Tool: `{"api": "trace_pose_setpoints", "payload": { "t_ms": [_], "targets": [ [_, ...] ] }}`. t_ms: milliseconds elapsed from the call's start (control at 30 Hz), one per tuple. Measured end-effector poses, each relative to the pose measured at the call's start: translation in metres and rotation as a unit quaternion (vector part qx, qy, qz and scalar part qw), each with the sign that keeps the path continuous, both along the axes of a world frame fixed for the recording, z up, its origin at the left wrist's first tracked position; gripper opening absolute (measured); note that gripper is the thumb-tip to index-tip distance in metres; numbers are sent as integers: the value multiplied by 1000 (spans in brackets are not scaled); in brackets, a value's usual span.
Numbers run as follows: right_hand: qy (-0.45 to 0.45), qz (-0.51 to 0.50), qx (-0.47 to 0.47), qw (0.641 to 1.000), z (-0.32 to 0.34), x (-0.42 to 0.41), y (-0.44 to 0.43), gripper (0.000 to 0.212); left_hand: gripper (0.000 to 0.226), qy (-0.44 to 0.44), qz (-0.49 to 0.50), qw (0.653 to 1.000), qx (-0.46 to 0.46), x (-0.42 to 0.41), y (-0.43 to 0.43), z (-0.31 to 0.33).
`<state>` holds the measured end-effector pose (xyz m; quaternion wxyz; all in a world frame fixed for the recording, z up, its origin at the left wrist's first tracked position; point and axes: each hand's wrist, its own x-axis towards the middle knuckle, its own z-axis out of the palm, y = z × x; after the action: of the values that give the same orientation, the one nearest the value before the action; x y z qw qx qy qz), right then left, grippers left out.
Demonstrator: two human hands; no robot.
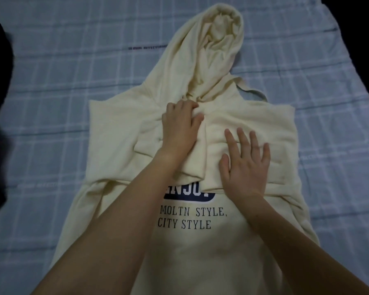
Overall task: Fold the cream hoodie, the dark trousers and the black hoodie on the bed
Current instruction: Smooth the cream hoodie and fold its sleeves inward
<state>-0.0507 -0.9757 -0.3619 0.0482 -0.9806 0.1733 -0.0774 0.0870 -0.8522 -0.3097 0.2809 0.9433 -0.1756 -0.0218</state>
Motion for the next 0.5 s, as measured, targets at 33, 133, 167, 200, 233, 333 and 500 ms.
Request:
{"api": "trace_pose_setpoints", "payload": {
  "t_ms": [33, 133, 167, 200, 233, 333, 500],
  "targets": [
    [0, 0, 2, 1000, -1, 0, 0, 58, 37, -39, -5, 999, -1, -3, 6, 0],
    [5, 2, 7, 1000, -1, 2, -2, 58, 52, -150, -38, 986, 63, -22, 34, -5],
    [8, 3, 6, 1000, -2, 1, -2, 58, 55, -136, -56, 984, 100, -30, 42, -10],
    [14, 5, 4, 1000, -2, 1, -3, 58, 58, -101, -70, 983, 138, -38, 48, -16],
    [21, 7, 4, 1000, 0, 1, -4, 58, 60, -65, -81, 980, 171, -43, 51, -22],
    [60, 8, 21, 998, 14, 2, 1, 59, 62, -19, -83, 972, 217, -43, 49, -29],
    [53, 4, 100, 994, 61, 30, -17, 57, 53, -43, -73, 994, 69, -12, 54, -4]
  ]
}}
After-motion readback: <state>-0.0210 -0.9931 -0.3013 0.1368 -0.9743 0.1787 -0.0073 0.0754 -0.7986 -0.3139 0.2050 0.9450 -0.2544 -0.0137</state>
